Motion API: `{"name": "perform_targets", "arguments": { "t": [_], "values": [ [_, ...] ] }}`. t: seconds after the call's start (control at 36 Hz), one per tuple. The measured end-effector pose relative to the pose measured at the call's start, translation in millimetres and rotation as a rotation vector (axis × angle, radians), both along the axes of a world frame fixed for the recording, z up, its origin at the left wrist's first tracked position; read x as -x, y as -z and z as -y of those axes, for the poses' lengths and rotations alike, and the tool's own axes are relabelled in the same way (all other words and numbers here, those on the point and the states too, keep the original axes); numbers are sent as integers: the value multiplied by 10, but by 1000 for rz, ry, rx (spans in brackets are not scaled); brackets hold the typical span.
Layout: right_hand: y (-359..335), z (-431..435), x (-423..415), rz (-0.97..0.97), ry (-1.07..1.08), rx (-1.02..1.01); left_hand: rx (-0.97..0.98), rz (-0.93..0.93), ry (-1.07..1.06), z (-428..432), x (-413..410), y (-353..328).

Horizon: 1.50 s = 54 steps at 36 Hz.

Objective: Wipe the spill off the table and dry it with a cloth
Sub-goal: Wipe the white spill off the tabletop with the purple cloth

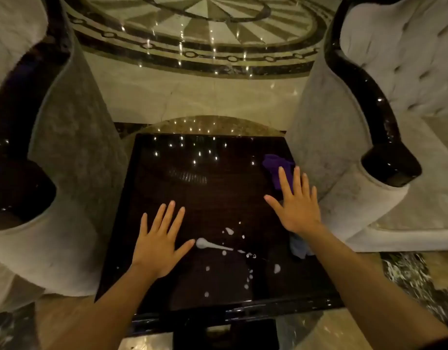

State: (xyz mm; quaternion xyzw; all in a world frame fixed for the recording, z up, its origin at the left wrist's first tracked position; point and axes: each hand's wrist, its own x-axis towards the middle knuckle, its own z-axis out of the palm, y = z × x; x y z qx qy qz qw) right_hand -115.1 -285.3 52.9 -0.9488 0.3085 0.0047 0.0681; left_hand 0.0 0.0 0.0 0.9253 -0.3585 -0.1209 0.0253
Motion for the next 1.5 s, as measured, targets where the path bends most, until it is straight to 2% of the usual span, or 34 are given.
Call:
{"name": "perform_targets", "arguments": {
  "t": [0.22, 0.39, 0.75, 1.14, 1.5],
  "values": [
    [617, 351, -228, 22, -17, 74, 80, 44, -51, 55, -57, 689],
    [863, 629, -491, 10, -5, 36, 123, 19, -87, 40, -141, 915],
    [1215, 1117, -953, 17, 106, -111, 121, 4, -117, 41, -236, 1018],
    [1241, 1216, -1088, 84, 249, -143, 64, -14, -127, 67, -246, 1002],
    [1246, 686, -1057, 133, 95, -176, 72, -10, -121, 73, -235, 987]
  ]
}}
